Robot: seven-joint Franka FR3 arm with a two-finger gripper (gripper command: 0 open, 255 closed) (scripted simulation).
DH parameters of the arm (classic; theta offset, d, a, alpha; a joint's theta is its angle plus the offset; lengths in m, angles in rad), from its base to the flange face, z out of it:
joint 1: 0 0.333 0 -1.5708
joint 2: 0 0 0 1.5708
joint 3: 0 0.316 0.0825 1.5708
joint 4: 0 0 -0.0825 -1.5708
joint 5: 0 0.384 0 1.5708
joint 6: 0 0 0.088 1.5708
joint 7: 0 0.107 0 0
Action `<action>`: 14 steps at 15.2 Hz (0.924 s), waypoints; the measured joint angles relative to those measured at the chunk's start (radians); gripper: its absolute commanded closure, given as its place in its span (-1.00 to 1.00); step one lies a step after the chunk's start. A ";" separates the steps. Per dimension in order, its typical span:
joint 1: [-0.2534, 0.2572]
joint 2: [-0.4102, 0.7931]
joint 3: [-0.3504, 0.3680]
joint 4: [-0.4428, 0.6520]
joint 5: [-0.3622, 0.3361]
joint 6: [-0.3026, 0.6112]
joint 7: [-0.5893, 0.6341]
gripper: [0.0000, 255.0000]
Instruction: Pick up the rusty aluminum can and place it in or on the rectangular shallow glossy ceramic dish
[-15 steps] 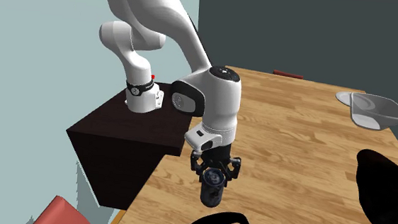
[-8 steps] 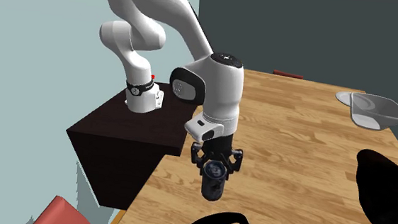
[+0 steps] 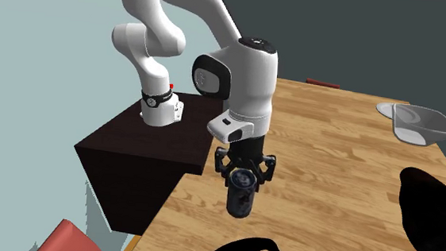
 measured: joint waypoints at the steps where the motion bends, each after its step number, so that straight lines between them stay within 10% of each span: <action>1: -0.006 -0.013 0.008 0.000 0.015 -0.010 -0.011 1.00; 8: -0.037 -0.095 0.048 0.011 0.111 -0.081 -0.081 1.00; 14: -0.010 0.053 0.006 0.235 0.036 -0.186 -0.086 1.00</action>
